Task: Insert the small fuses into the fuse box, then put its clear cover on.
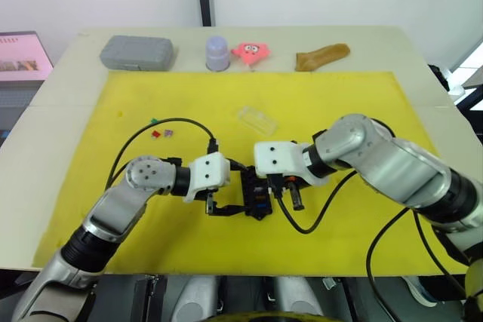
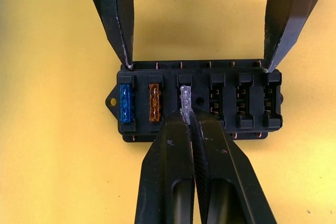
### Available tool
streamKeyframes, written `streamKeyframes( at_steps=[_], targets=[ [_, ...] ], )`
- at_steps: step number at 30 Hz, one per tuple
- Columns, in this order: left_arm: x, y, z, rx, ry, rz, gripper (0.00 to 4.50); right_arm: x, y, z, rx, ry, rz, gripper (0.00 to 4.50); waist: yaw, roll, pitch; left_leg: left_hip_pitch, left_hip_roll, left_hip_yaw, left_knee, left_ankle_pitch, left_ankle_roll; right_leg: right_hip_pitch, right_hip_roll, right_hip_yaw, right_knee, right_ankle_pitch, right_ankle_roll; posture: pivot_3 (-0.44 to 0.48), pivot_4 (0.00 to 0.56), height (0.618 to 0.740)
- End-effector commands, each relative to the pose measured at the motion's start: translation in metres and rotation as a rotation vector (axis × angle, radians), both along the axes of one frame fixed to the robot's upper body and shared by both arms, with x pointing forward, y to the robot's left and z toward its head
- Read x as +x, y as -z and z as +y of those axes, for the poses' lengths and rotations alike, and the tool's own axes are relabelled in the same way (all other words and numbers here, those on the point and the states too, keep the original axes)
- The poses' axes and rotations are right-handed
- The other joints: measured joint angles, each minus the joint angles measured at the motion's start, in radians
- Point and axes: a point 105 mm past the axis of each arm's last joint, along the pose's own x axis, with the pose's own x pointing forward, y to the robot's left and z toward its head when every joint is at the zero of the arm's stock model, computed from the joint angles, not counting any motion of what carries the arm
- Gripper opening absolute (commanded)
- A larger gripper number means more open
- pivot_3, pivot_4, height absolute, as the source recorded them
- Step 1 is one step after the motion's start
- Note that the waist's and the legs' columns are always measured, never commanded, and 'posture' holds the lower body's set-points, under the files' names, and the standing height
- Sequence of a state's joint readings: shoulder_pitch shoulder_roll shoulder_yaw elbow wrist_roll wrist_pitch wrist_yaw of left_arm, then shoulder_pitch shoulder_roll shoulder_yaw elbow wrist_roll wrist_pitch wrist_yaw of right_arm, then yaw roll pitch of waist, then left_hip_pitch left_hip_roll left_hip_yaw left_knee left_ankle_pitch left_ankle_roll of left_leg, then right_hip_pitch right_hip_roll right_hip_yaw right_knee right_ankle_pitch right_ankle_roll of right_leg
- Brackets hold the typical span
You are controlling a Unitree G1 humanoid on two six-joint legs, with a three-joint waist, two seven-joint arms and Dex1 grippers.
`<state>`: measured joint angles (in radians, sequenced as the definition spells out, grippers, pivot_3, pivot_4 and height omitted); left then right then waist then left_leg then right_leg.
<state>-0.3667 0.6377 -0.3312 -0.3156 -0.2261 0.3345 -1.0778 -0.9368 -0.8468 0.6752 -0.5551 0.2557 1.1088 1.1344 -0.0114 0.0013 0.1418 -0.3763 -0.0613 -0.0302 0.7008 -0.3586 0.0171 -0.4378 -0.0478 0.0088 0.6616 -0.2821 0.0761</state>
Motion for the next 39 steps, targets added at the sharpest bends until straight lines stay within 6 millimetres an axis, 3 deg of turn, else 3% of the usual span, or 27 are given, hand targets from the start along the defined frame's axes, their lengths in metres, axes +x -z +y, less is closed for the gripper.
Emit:
streamKeyframes(
  at_steps=[1,14,39],
  targets=[
    [-0.002,-0.005,0.001,-0.003,0.021,-0.024,4.46,0.004,-0.005,0.001,-0.013,-0.002,-0.046,0.00,0.000,0.000,0.000,0.000,0.000,0.000,0.000,0.000,0.000,0.000,0.000,0.000,0.000,0.000,0.000,0.000,0.150,0.740],
    [-0.008,-0.003,0.015,0.009,-0.006,-0.004,4.46,0.004,-0.004,0.009,-0.043,-0.063,-0.075,0.00,-0.003,0.000,0.000,0.000,0.000,0.000,0.000,0.000,0.000,0.000,0.000,0.000,0.001,0.000,0.000,0.000,0.150,0.740],
    [-0.005,-0.007,0.010,-0.004,0.002,-0.010,4.46,0.007,-0.009,0.014,-0.037,-0.065,-0.047,0.00,-0.003,0.000,0.000,0.000,0.000,0.000,0.000,0.000,0.000,-0.001,0.000,0.000,0.001,0.000,0.000,0.000,0.150,0.740]
  ],
)
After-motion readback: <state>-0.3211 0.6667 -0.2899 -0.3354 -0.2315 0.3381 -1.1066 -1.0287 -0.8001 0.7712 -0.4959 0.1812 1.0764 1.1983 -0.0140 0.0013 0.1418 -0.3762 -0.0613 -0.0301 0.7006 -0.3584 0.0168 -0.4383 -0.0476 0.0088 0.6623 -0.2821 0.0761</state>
